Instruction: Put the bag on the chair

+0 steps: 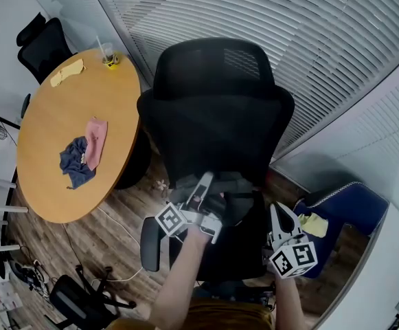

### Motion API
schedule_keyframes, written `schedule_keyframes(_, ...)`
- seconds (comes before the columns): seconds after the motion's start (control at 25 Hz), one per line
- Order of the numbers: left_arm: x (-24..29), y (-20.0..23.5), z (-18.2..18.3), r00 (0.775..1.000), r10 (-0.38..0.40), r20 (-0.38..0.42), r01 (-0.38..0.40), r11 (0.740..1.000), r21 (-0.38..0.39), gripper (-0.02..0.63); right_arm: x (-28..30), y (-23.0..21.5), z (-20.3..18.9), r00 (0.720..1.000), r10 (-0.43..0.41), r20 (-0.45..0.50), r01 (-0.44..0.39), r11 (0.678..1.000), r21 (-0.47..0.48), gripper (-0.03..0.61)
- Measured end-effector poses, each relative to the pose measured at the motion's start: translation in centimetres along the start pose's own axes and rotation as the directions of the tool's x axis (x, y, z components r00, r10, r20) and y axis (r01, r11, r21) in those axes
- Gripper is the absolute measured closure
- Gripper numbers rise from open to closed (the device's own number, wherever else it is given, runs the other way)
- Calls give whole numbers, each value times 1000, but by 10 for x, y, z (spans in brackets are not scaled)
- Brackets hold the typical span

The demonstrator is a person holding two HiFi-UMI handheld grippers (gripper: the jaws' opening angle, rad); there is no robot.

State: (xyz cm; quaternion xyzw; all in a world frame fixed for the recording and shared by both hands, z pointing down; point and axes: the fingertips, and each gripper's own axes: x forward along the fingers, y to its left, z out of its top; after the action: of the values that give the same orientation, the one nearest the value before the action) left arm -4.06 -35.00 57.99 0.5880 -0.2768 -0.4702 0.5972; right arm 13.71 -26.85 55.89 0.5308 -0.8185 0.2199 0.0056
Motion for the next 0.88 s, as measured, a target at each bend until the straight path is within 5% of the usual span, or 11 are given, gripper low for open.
schedule_keyframes(0.88, 55, 37, 35, 991, 117, 67, -121, 992, 47, 591, 12, -21, 0, 1000, -12, -4, 12, 1000, 27, 568)
